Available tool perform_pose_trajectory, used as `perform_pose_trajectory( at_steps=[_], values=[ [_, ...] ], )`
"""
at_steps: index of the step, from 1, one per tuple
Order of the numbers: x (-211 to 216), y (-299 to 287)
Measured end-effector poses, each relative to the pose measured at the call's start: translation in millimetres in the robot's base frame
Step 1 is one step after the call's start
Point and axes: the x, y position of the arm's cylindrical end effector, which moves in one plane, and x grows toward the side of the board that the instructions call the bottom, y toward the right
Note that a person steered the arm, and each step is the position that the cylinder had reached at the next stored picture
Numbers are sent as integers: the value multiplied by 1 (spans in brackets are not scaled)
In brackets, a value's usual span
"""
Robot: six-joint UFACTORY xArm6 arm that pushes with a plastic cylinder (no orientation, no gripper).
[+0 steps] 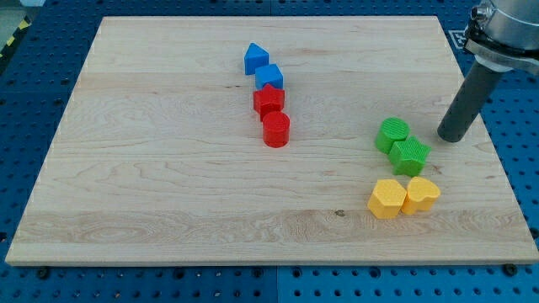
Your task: Move green circle towards red circle
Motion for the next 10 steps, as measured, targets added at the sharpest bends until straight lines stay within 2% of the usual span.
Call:
perform_pose_trajectory(
  at_steps=[4,6,7,10],
  values=[
    [-9,-66],
    [-7,-72],
    [9,-75],
    [11,-137]
  ],
)
